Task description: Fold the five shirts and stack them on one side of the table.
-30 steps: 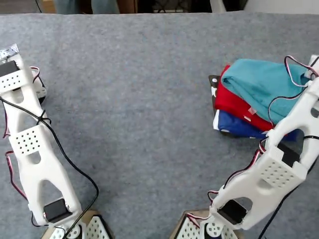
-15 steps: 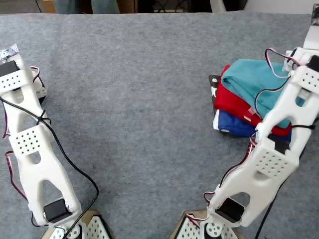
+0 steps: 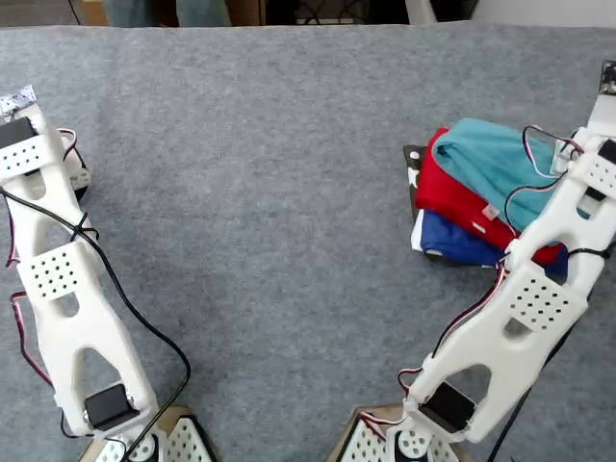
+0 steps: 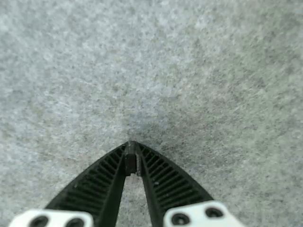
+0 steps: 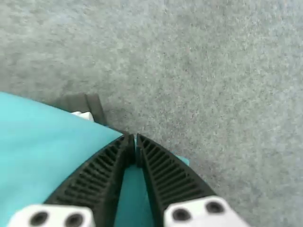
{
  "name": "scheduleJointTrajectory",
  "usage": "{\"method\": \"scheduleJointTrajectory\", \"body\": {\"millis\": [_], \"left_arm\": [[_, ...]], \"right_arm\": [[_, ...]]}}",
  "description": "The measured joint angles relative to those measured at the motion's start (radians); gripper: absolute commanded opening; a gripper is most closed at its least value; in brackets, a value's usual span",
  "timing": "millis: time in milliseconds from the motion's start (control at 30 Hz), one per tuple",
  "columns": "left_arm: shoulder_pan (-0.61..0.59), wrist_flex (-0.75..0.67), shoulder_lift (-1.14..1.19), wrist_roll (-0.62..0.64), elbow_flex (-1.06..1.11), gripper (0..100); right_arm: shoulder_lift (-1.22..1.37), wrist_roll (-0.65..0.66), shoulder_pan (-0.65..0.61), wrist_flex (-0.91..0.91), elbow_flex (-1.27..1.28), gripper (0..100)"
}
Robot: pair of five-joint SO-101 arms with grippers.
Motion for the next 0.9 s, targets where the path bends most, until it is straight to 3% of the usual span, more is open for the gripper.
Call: {"method": "scheduleJointTrajectory", "body": {"millis": [233, 467, 733, 900], "left_arm": [[0.000, 0.000, 0.000, 0.000, 0.000, 3], [0.000, -0.012, 0.003, 0.002, 0.000, 3], [0.000, -0.012, 0.003, 0.002, 0.000, 3], [0.000, -0.012, 0.003, 0.002, 0.000, 3]], "right_arm": [[-0.152, -0.084, -0.064, 0.252, -0.252, 1.5], [-0.262, -0.187, -0.242, 0.700, -0.439, 1.5], [-0.137, -0.333, -0.206, 0.720, -0.055, 1.5], [-0.012, -0.356, -0.186, 0.609, 0.118, 1.5]]}}
